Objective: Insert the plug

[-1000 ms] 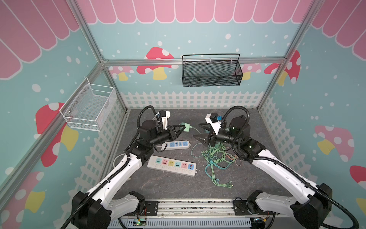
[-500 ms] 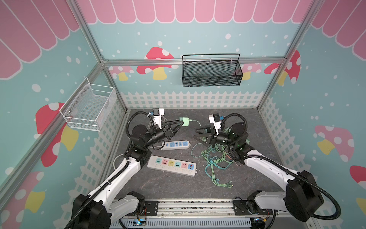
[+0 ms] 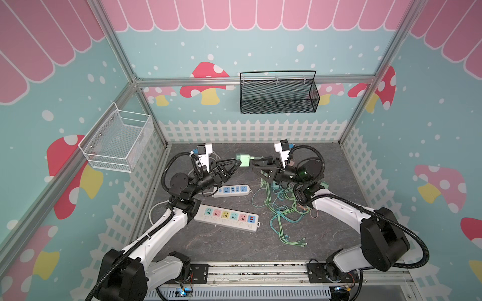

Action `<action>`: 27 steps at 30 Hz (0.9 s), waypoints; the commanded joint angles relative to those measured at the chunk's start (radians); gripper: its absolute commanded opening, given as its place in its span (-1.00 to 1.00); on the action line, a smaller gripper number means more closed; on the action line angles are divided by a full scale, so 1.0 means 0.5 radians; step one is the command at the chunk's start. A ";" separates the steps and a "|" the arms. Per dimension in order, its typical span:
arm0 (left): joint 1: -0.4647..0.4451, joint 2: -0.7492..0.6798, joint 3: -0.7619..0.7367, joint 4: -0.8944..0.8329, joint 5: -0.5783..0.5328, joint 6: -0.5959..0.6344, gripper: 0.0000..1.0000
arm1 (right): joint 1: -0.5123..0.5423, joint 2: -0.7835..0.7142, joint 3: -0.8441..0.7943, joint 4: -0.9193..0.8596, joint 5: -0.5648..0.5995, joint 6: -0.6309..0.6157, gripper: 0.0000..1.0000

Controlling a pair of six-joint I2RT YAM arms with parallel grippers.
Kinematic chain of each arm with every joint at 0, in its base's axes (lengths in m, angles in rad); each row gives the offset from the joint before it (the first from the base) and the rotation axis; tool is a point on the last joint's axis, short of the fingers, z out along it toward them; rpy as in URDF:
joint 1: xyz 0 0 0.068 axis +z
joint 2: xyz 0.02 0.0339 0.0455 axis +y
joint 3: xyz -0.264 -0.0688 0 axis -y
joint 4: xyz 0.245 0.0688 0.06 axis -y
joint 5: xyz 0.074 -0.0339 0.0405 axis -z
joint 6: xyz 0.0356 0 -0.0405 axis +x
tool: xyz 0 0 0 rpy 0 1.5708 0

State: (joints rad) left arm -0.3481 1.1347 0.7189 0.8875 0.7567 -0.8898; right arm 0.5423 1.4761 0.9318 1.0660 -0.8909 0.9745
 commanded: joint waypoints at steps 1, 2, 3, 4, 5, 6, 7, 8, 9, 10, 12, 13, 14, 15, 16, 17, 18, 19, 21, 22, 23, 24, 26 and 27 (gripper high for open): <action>0.000 0.016 -0.022 0.162 0.004 -0.090 -1.00 | 0.037 0.043 0.090 0.169 -0.003 0.084 0.16; -0.003 0.019 -0.021 0.164 -0.002 -0.095 -1.00 | 0.041 0.053 0.102 0.178 0.002 0.092 0.15; -0.006 0.019 -0.020 0.163 -0.001 -0.095 -1.00 | 0.047 0.064 0.116 0.186 0.003 0.097 0.14; -0.009 0.016 -0.023 0.164 -0.004 -0.092 -1.00 | 0.050 0.071 0.127 0.190 0.007 0.100 0.13; -0.010 0.013 -0.023 0.155 -0.009 -0.087 -1.00 | 0.055 0.081 0.139 0.195 0.010 0.104 0.11; -0.012 0.005 -0.028 0.139 -0.021 -0.076 -1.00 | 0.058 0.090 0.151 0.200 0.009 0.108 0.11; -0.016 -0.002 -0.031 0.121 -0.037 -0.061 -1.00 | 0.064 0.098 0.160 0.202 0.009 0.110 0.10; -0.018 -0.012 -0.034 0.096 -0.049 -0.041 -1.00 | 0.070 0.105 0.170 0.203 0.013 0.108 0.10; -0.022 -0.020 -0.036 0.078 -0.058 -0.023 -1.00 | 0.077 0.113 0.182 0.208 0.017 0.112 0.09; -0.027 -0.028 -0.037 0.066 -0.065 -0.003 -1.00 | 0.081 0.121 0.190 0.212 0.020 0.118 0.09; -0.039 -0.036 -0.043 0.061 -0.070 0.025 -1.00 | 0.086 0.137 0.200 0.238 0.024 0.138 0.08; -0.049 -0.039 -0.050 0.066 -0.072 0.040 -1.00 | 0.091 0.150 0.209 0.263 0.024 0.156 0.08; -0.055 -0.045 -0.058 0.065 -0.076 0.053 -1.00 | 0.094 0.161 0.216 0.288 0.019 0.177 0.07; -0.064 -0.051 -0.066 0.065 -0.085 0.068 -1.00 | 0.098 0.172 0.225 0.318 0.016 0.198 0.06; -0.070 -0.057 -0.074 0.066 -0.089 0.080 -1.00 | 0.101 0.185 0.231 0.339 0.015 0.214 0.06; -0.073 -0.065 -0.081 0.064 -0.098 0.091 -1.00 | 0.104 0.194 0.235 0.368 0.017 0.234 0.05; -0.077 -0.070 -0.089 0.058 -0.107 0.105 -1.00 | 0.105 0.206 0.240 0.394 0.018 0.253 0.04; -0.083 -0.075 -0.096 0.054 -0.113 0.117 -1.00 | 0.107 0.217 0.243 0.412 0.015 0.270 0.01; -0.089 -0.084 -0.106 0.036 -0.131 0.143 -1.00 | 0.113 0.236 0.252 0.452 0.003 0.302 -0.06; -0.092 -0.087 -0.109 0.028 -0.140 0.155 -1.00 | 0.115 0.243 0.256 0.457 0.001 0.303 -0.09; -0.092 -0.091 -0.109 0.015 -0.147 0.164 -1.00 | 0.123 0.245 0.259 0.457 -0.001 0.303 -0.12; -0.095 -0.094 -0.109 0.003 -0.153 0.176 -1.00 | 0.124 0.250 0.260 0.457 -0.003 0.303 -0.15; -0.097 -0.100 -0.100 -0.031 -0.162 0.198 -1.00 | 0.127 0.253 0.263 0.452 -0.004 0.303 -0.18; -0.100 -0.100 -0.097 -0.048 -0.160 0.210 -1.00 | 0.131 0.256 0.265 0.451 -0.010 0.303 -0.20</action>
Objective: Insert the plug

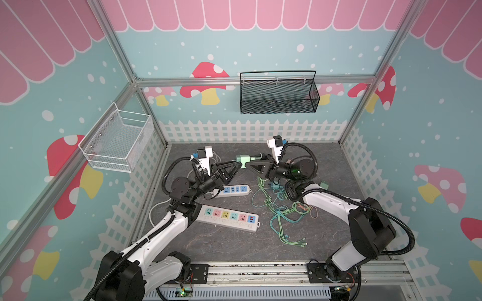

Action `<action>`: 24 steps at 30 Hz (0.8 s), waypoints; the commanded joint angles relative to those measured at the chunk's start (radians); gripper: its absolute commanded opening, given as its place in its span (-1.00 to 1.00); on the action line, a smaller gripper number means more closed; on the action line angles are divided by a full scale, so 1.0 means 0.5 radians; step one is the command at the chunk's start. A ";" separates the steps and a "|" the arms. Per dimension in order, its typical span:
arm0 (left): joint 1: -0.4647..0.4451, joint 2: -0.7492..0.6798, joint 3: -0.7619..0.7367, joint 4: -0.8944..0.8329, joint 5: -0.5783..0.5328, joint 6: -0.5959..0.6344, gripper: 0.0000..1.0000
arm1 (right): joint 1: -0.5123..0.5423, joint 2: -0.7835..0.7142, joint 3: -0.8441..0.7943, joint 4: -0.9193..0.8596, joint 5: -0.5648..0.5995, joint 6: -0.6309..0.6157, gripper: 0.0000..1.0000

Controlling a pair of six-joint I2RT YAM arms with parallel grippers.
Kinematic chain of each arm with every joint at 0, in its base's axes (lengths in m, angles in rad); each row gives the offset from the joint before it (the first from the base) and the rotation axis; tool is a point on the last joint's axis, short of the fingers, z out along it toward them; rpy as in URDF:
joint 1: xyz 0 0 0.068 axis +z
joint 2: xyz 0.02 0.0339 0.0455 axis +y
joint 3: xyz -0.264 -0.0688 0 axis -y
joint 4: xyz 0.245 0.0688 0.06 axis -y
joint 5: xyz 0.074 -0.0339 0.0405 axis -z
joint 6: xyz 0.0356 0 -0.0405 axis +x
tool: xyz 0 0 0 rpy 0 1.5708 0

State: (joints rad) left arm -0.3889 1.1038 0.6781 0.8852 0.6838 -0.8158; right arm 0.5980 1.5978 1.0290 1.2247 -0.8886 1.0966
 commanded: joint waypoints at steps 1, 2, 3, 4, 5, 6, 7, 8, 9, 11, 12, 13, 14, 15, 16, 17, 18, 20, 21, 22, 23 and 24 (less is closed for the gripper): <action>-0.022 -0.039 -0.013 -0.057 -0.017 0.074 -1.00 | 0.021 0.013 0.074 0.134 -0.013 0.059 -0.23; -0.026 -0.039 -0.013 -0.068 -0.019 0.082 -1.00 | 0.024 0.013 0.076 0.136 -0.014 0.059 -0.26; -0.029 -0.037 -0.014 -0.075 -0.025 0.088 -0.98 | 0.026 0.016 0.080 0.135 -0.014 0.059 -0.29; -0.032 -0.038 -0.015 -0.077 -0.027 0.093 -0.96 | 0.029 0.011 0.080 0.136 -0.017 0.059 -0.32; -0.032 -0.037 -0.015 -0.088 -0.030 0.097 -0.93 | 0.029 0.013 0.086 0.135 -0.017 0.059 -0.37; -0.032 -0.039 -0.017 -0.096 -0.034 0.102 -0.91 | 0.030 0.012 0.089 0.132 -0.020 0.059 -0.41; -0.032 -0.041 -0.018 -0.100 -0.037 0.104 -0.87 | 0.029 0.009 0.090 0.128 -0.020 0.059 -0.45; -0.032 -0.044 -0.022 -0.106 -0.040 0.104 -0.82 | 0.030 0.004 0.090 0.118 -0.019 0.045 -0.51; -0.032 -0.051 -0.029 -0.124 -0.044 0.111 -0.74 | 0.029 -0.003 0.087 0.089 -0.020 0.023 -0.56; -0.032 -0.087 -0.033 -0.202 -0.070 0.144 -0.62 | 0.029 -0.023 0.086 -0.001 -0.014 -0.034 -0.63; -0.032 -0.111 -0.038 -0.261 -0.092 0.172 -0.56 | 0.030 -0.035 0.089 -0.057 -0.011 -0.072 -0.67; -0.032 -0.146 -0.040 -0.342 -0.129 0.205 -0.44 | 0.029 -0.049 0.092 -0.138 -0.004 -0.127 -0.70; -0.029 -0.187 -0.043 -0.439 -0.167 0.249 -0.28 | 0.025 -0.066 0.101 -0.237 0.003 -0.189 -0.70; -0.029 -0.225 -0.043 -0.530 -0.203 0.289 -0.17 | 0.025 -0.084 0.110 -0.326 0.007 -0.248 -0.71; -0.026 -0.274 -0.040 -0.638 -0.249 0.340 -0.06 | 0.024 -0.106 0.128 -0.470 0.022 -0.345 -0.72; -0.023 -0.323 -0.035 -0.760 -0.295 0.389 0.02 | 0.023 -0.129 0.150 -0.600 0.039 -0.431 -0.73; -0.020 -0.367 -0.026 -0.867 -0.333 0.433 0.07 | 0.021 -0.146 0.184 -0.753 0.056 -0.527 -0.74; -0.014 -0.449 -0.008 -1.074 -0.417 0.526 0.12 | 0.012 -0.171 0.272 -1.049 0.084 -0.713 -0.76; -0.014 -0.487 0.006 -1.208 -0.474 0.576 0.13 | 0.009 -0.171 0.322 -1.179 0.100 -0.788 -0.77; -0.014 -0.520 0.022 -1.342 -0.530 0.620 0.14 | 0.003 -0.166 0.394 -1.335 0.126 -0.884 -0.78; -0.012 -0.551 0.037 -1.464 -0.583 0.658 0.14 | -0.001 -0.149 0.478 -1.502 0.154 -0.982 -0.79; -0.009 -0.575 0.045 -1.560 -0.620 0.683 0.15 | -0.004 -0.129 0.555 -1.629 0.174 -1.056 -0.79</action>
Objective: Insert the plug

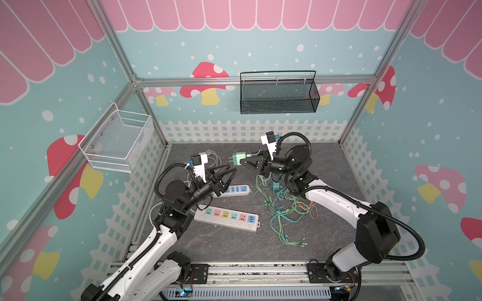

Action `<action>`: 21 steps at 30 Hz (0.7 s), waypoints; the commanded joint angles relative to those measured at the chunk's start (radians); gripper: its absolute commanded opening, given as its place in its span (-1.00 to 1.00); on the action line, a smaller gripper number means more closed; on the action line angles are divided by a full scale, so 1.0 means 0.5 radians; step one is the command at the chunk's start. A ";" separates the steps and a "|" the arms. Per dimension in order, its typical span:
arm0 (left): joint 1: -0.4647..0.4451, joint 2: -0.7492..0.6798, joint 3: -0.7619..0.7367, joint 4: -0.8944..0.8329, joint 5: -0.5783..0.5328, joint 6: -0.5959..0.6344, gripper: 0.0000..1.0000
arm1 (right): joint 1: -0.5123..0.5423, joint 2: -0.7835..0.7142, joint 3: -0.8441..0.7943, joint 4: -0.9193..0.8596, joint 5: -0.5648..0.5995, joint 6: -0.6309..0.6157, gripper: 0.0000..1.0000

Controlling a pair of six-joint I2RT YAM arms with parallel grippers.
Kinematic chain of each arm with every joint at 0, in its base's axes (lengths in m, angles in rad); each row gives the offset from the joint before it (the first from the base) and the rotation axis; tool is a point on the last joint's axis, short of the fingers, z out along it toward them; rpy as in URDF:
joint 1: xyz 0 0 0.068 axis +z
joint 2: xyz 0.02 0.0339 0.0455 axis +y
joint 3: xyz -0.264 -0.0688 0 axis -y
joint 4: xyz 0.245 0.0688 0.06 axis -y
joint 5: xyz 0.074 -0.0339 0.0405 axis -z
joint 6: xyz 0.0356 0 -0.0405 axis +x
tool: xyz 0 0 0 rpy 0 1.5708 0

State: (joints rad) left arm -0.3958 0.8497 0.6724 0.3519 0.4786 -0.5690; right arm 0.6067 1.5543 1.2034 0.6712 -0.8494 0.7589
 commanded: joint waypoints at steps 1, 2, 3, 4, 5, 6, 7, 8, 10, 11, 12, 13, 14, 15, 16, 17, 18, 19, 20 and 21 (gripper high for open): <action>0.002 -0.095 0.062 -0.583 -0.256 0.211 0.16 | -0.022 -0.018 0.298 -0.658 0.121 -0.458 -0.80; 0.002 -0.122 0.063 -0.657 -0.294 0.225 0.17 | -0.028 0.015 0.385 -0.757 0.134 -0.513 -0.80; 0.004 -0.147 0.058 -0.703 -0.319 0.234 0.17 | -0.030 0.043 0.453 -0.822 0.140 -0.550 -0.81; 0.004 -0.177 0.046 -0.743 -0.352 0.237 0.17 | -0.032 0.072 0.531 -0.889 0.142 -0.587 -0.81; 0.006 -0.207 0.034 -0.776 -0.386 0.236 0.18 | -0.035 0.108 0.614 -0.954 0.150 -0.622 -0.82; 0.007 -0.230 0.024 -0.809 -0.418 0.232 0.17 | -0.034 0.137 0.684 -1.004 0.151 -0.649 -0.82; 0.006 -0.254 0.015 -0.848 -0.461 0.233 0.18 | -0.035 0.173 0.772 -1.063 0.155 -0.679 -0.82; 0.006 -0.277 0.009 -0.892 -0.504 0.232 0.19 | -0.037 0.217 0.870 -1.126 0.169 -0.706 -0.83; 0.006 -0.310 0.008 -0.990 -0.597 0.237 0.18 | -0.037 0.283 1.009 -1.210 0.190 -0.744 -0.83; 0.006 -0.320 0.014 -1.051 -0.660 0.239 0.18 | -0.038 0.332 1.094 -1.266 0.204 -0.765 -0.84; 0.006 -0.325 0.022 -1.107 -0.712 0.242 0.19 | -0.036 0.385 1.183 -1.331 0.230 -0.786 -0.84; 0.006 -0.321 0.036 -1.176 -0.777 0.244 0.19 | -0.035 0.453 1.284 -1.396 0.260 -0.801 -0.85; 0.006 -0.319 0.051 -1.241 -0.836 0.244 0.19 | -0.038 0.520 1.383 -1.465 0.288 -0.812 -0.85; 0.006 -0.309 0.064 -1.292 -0.879 0.242 0.19 | -0.038 0.583 1.467 -1.520 0.310 -0.818 -0.85; 0.006 -0.296 0.079 -1.346 -0.931 0.239 0.19 | -0.036 0.661 1.567 -1.570 0.335 -0.818 -0.85; 0.009 -0.280 0.092 -1.394 -0.972 0.231 0.19 | -0.036 0.759 1.667 -1.613 0.347 -0.818 -0.85; 0.011 -0.267 0.100 -1.429 -1.008 0.224 0.19 | -0.038 0.843 1.752 -1.648 0.354 -0.812 -0.85; 0.009 -0.255 0.108 -1.459 -1.041 0.218 0.19 | -0.038 0.936 1.864 -1.691 0.355 -0.806 -0.85; 0.011 -0.240 0.112 -1.484 -1.065 0.210 0.19 | -0.037 1.040 1.994 -1.730 0.343 -0.802 -0.85; 0.012 -0.228 0.114 -1.500 -1.081 0.203 0.19 | -0.037 1.119 2.085 -1.761 0.331 -0.805 -0.85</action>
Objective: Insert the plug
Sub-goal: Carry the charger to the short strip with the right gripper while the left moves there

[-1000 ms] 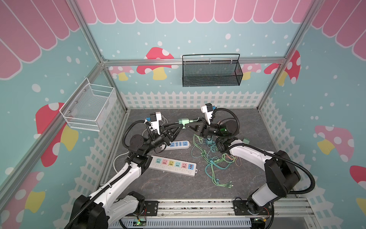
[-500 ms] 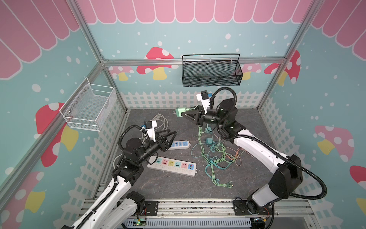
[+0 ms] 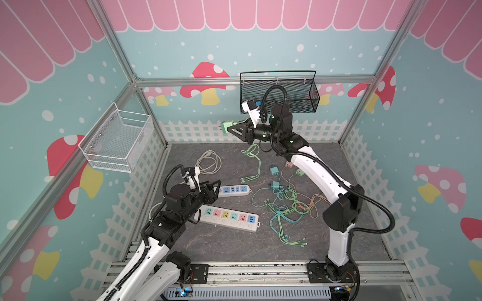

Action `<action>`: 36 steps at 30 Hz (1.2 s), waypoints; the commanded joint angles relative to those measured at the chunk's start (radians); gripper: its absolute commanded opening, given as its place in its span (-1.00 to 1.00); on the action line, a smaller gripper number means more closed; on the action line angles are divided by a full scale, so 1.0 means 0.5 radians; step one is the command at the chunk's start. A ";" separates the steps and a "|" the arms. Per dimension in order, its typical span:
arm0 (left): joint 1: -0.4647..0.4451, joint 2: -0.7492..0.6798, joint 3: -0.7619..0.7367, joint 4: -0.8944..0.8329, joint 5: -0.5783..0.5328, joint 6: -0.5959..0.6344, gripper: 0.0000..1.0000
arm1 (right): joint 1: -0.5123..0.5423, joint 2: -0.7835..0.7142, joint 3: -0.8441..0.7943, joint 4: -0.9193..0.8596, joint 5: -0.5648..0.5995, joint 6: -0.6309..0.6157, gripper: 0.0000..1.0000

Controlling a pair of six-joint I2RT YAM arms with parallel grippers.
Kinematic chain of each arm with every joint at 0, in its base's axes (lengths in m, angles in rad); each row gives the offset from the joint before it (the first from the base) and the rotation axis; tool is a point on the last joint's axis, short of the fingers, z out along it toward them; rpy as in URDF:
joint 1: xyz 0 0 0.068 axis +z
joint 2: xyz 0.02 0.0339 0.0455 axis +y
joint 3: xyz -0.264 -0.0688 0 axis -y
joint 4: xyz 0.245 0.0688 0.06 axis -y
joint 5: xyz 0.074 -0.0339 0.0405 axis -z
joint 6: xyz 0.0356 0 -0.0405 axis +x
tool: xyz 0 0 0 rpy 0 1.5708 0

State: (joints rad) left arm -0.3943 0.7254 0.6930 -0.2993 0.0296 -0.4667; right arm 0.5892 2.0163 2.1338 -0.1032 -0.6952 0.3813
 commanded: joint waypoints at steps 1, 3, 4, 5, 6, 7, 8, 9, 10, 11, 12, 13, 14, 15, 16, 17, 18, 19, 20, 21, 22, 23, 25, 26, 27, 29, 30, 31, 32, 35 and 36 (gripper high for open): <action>0.013 0.033 0.074 -0.210 -0.195 -0.010 0.19 | 0.001 0.297 0.348 -0.257 0.025 -0.051 -0.85; 0.021 0.057 0.074 -0.228 -0.200 -0.031 0.19 | 0.000 0.467 0.561 -0.348 0.029 -0.081 -0.85; 0.022 0.074 0.071 -0.238 -0.200 -0.048 0.19 | 0.001 0.533 0.634 -0.384 0.034 -0.099 -0.85; 0.025 0.087 0.071 -0.252 -0.200 -0.065 0.19 | -0.001 0.604 0.697 -0.418 0.046 -0.117 -0.85; 0.028 0.105 0.069 -0.263 -0.200 -0.075 0.19 | 0.002 0.637 0.712 -0.431 0.050 -0.126 -0.85; 0.036 0.123 0.066 -0.274 -0.200 -0.087 0.19 | 0.001 0.665 0.707 -0.438 0.047 -0.132 -0.85; 0.041 0.142 0.063 -0.284 -0.201 -0.098 0.18 | 0.000 0.691 0.698 -0.454 0.035 -0.139 -0.85; 0.047 0.162 0.060 -0.293 -0.205 -0.109 0.18 | 0.004 0.715 0.683 -0.482 0.023 -0.152 -0.85; 0.054 0.176 0.055 -0.296 -0.208 -0.117 0.19 | 0.009 0.728 0.666 -0.512 0.021 -0.173 -0.85; 0.063 0.197 0.049 -0.297 -0.211 -0.127 0.19 | 0.017 0.732 0.637 -0.558 0.024 -0.206 -0.86; 0.072 0.218 0.044 -0.297 -0.213 -0.141 0.19 | 0.026 0.732 0.607 -0.597 0.035 -0.250 -0.86; 0.092 0.242 0.041 -0.300 -0.209 -0.159 0.18 | 0.035 0.724 0.568 -0.640 0.055 -0.292 -0.86; 0.111 0.271 0.041 -0.305 -0.205 -0.184 0.18 | 0.048 0.705 0.514 -0.702 0.087 -0.363 -0.86; 0.134 0.304 0.038 -0.304 -0.190 -0.206 0.18 | 0.058 0.689 0.471 -0.742 0.113 -0.420 -0.86; 0.154 0.333 0.038 -0.303 -0.170 -0.226 0.19 | 0.066 0.674 0.433 -0.787 0.138 -0.480 -0.85; 0.183 0.374 0.035 -0.300 -0.145 -0.246 0.18 | 0.077 0.656 0.396 -0.841 0.170 -0.548 -0.85; 0.208 0.412 0.036 -0.298 -0.119 -0.261 0.18 | 0.085 0.644 0.372 -0.894 0.193 -0.604 -0.85; 0.239 0.457 0.038 -0.285 -0.078 -0.273 0.18 | 0.091 0.630 0.345 -0.962 0.222 -0.683 -0.84; 0.271 0.507 0.035 -0.265 -0.042 -0.285 0.17 | 0.095 0.623 0.328 -1.004 0.241 -0.729 -0.83; 0.300 0.555 0.035 -0.243 -0.013 -0.300 0.17 | 0.101 0.622 0.307 -1.052 0.262 -0.776 -0.83; 0.322 0.594 0.033 -0.218 0.011 -0.309 0.16 | 0.105 0.621 0.291 -1.090 0.274 -0.814 -0.82; 0.347 0.644 0.032 -0.184 0.038 -0.316 0.15 | 0.112 0.622 0.279 -1.127 0.286 -0.851 -0.82; 0.387 0.731 0.035 -0.124 0.065 -0.317 0.14 | 0.119 0.632 0.267 -1.187 0.298 -0.913 -0.82; 0.407 0.778 0.031 -0.089 0.070 -0.315 0.14 | 0.125 0.638 0.267 -1.217 0.298 -0.949 -0.82; 0.426 0.819 0.034 -0.059 0.081 -0.315 0.13 | 0.136 0.641 0.267 -1.241 0.300 -0.988 -0.82; 0.468 0.928 0.035 0.013 0.114 -0.309 0.11 | 0.149 0.641 0.268 -1.284 0.310 -1.058 -0.82; 0.490 0.986 0.037 0.047 0.145 -0.309 0.10 | 0.153 0.644 0.267 -1.308 0.311 -1.098 -0.82; 0.508 1.038 0.038 0.080 0.170 -0.309 0.08 | 0.155 0.643 0.270 -1.328 0.308 -1.145 -0.82; 0.528 1.097 0.043 0.115 0.199 -0.311 0.05 | 0.164 0.643 0.272 -1.356 0.315 -1.196 -0.82; 0.560 1.261 0.067 0.200 0.286 -0.300 -0.04 | 0.188 0.645 0.275 -1.439 0.359 -1.333 -0.82; 0.563 1.316 0.078 0.230 0.310 -0.291 -0.06 | 0.195 0.646 0.278 -1.467 0.368 -1.381 -0.82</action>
State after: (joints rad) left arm -0.1234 1.3365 0.7025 -0.2550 0.1253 -0.6056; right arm 0.6674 2.3814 2.2707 -0.7635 -0.5236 -0.1802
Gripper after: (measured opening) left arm 0.475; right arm 0.278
